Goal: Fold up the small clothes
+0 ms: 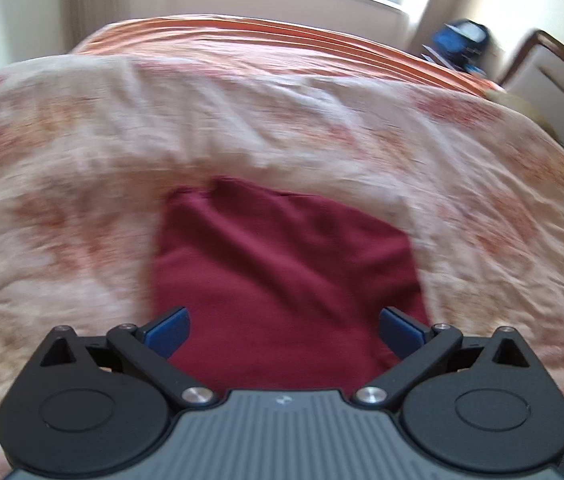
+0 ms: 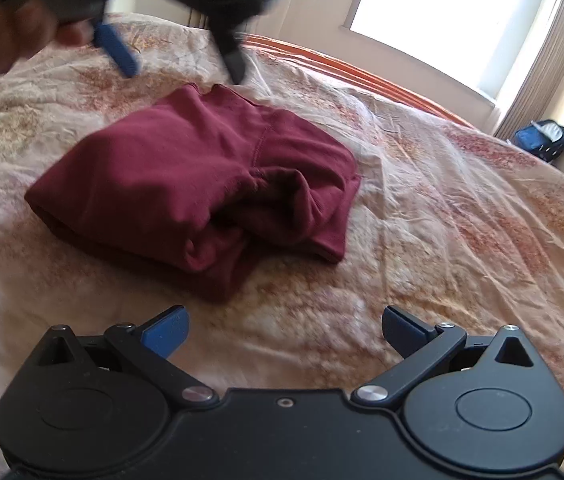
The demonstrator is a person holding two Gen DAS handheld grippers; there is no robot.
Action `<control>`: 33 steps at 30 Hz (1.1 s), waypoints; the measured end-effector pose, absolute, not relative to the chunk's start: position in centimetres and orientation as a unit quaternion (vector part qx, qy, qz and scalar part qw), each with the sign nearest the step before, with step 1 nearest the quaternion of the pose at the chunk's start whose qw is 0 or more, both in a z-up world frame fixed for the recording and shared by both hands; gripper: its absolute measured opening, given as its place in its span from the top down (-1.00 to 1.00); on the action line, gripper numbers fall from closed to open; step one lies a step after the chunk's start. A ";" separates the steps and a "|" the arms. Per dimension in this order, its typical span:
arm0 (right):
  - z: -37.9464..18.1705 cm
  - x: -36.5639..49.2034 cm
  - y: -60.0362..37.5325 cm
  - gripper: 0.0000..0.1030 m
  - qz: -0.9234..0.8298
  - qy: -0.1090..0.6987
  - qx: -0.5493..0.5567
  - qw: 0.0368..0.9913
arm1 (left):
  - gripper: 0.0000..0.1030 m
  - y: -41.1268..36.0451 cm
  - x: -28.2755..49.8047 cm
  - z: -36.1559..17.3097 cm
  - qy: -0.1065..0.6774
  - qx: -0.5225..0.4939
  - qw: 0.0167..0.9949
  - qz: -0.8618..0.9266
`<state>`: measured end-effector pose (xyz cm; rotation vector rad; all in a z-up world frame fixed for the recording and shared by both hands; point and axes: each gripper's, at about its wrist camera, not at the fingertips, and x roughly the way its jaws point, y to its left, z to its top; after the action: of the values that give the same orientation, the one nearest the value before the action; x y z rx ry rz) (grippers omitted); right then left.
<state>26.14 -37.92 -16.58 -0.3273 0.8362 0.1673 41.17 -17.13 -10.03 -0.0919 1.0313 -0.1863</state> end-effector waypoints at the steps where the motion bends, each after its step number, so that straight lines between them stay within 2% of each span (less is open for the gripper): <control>1: -16.4 26.3 -37.8 -0.99 0.083 0.404 -0.152 0.898 | -0.99 -16.2 41.1 -10.3 0.494 -0.045 0.865 -0.074; 11: -14.6 30.1 -38.4 -0.99 0.093 0.400 -0.097 0.907 | -0.99 -8.7 40.5 -12.3 0.520 -0.073 0.850 0.033; 24: -13.1 32.0 -40.7 -0.99 0.127 0.444 -0.002 0.887 | -0.99 -8.3 40.0 -13.1 0.512 -0.038 0.857 0.044; 33: -13.2 33.6 -41.7 -0.99 0.084 0.426 0.074 0.898 | -0.99 -8.6 40.6 -14.1 0.530 -0.035 0.847 0.030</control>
<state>33.63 -41.75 -13.18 0.1535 0.8830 0.1741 40.57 -8.61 -14.13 -0.0733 1.1182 0.0633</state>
